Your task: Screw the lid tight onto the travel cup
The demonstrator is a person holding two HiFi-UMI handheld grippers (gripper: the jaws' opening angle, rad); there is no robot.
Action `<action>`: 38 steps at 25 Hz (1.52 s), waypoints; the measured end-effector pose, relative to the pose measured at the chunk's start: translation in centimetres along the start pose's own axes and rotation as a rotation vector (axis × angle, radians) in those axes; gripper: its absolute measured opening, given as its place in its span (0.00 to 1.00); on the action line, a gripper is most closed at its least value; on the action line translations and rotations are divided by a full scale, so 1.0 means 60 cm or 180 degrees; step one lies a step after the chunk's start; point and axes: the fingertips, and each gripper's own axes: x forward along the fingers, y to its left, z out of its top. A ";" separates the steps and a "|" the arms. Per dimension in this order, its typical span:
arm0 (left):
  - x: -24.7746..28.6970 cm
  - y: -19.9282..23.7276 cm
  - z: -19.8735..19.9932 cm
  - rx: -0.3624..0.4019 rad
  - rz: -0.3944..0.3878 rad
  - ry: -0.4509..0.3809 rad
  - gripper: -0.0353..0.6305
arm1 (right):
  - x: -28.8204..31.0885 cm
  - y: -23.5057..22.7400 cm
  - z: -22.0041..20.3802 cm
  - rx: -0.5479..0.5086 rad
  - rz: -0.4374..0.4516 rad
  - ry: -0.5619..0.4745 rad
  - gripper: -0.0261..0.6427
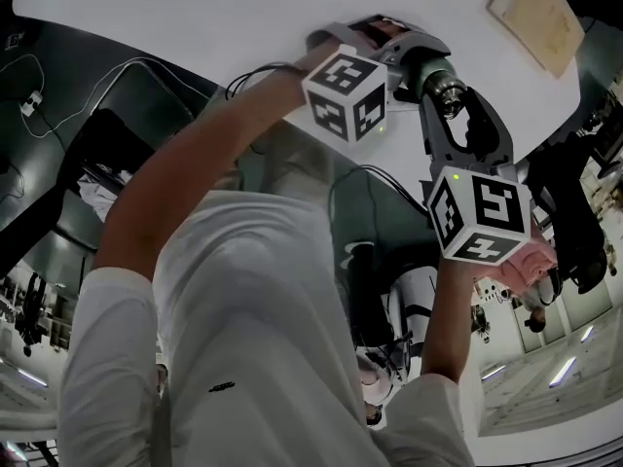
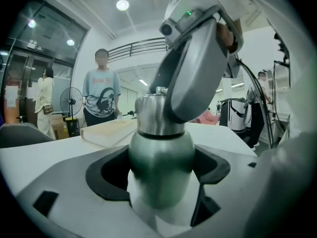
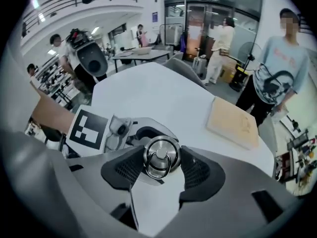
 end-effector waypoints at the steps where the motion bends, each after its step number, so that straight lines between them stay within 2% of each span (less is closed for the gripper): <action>1: 0.000 0.001 -0.001 0.0000 0.0005 0.0002 0.59 | 0.000 -0.001 0.001 0.0063 -0.0038 -0.0027 0.38; 5: 0.000 0.001 0.000 -0.0007 0.0006 -0.0003 0.59 | -0.008 0.002 0.002 -0.0075 -0.0002 -0.0121 0.40; 8: -0.001 0.000 0.001 -0.0009 -0.0007 -0.0008 0.59 | -0.031 0.014 0.010 -0.0569 0.0183 -0.0131 0.43; 13: 0.002 0.000 -0.002 -0.0017 -0.0018 0.0000 0.59 | -0.064 0.050 0.021 -0.1832 0.0722 -0.0032 0.44; 16: 0.001 0.001 0.000 -0.0015 -0.0018 -0.0003 0.59 | -0.074 0.062 0.018 -0.2822 0.1029 0.0067 0.44; 19: -0.002 0.001 0.000 -0.0011 -0.0012 -0.0002 0.59 | -0.075 0.059 0.007 -0.3823 0.1185 0.0183 0.44; 22: -0.003 -0.001 0.002 -0.0003 -0.0022 -0.0004 0.59 | -0.070 0.052 -0.004 -0.4417 0.1360 0.0343 0.44; 27: -0.002 0.000 0.003 -0.0007 -0.0026 -0.0002 0.59 | -0.045 0.043 -0.028 -0.5042 0.1680 0.0633 0.44; 32: -0.001 0.000 0.002 -0.0002 -0.0026 -0.0001 0.59 | -0.018 0.037 -0.041 -0.5730 0.1682 0.0671 0.44; 35: -0.002 0.001 0.002 0.0006 -0.0019 0.0005 0.59 | -0.013 0.039 -0.038 -0.5779 0.1670 0.0664 0.40; 38: -0.001 -0.001 0.004 0.0019 -0.0022 -0.0004 0.59 | -0.012 0.042 -0.037 -0.5484 0.1565 0.0560 0.39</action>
